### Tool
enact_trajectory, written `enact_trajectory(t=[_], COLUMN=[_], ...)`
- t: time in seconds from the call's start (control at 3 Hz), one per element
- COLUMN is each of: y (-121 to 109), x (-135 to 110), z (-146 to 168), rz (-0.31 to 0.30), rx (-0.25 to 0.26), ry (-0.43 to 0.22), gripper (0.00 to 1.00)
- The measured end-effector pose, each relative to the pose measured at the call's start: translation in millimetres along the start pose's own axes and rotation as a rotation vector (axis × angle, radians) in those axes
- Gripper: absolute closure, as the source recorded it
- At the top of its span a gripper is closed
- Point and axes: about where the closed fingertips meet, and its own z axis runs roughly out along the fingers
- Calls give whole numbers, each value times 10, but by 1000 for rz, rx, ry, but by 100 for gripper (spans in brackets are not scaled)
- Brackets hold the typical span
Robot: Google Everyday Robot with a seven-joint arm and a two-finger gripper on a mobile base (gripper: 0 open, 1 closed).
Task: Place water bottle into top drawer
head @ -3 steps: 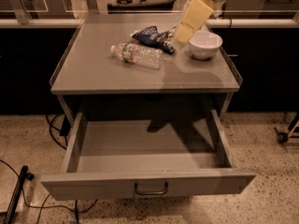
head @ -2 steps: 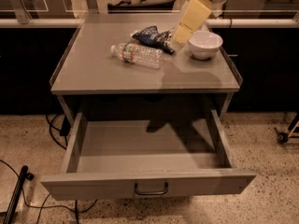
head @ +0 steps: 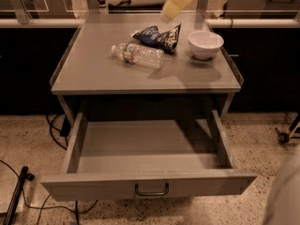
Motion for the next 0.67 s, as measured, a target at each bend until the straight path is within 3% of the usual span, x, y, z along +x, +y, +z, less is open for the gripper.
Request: enact_trajectory(t=[0.33, 0.67], y=[-553, -548], x=[-26, -23], z=[245, 261], rz=[111, 113], rx=[31, 28], ry=[-41, -42], gripper=[0, 0])
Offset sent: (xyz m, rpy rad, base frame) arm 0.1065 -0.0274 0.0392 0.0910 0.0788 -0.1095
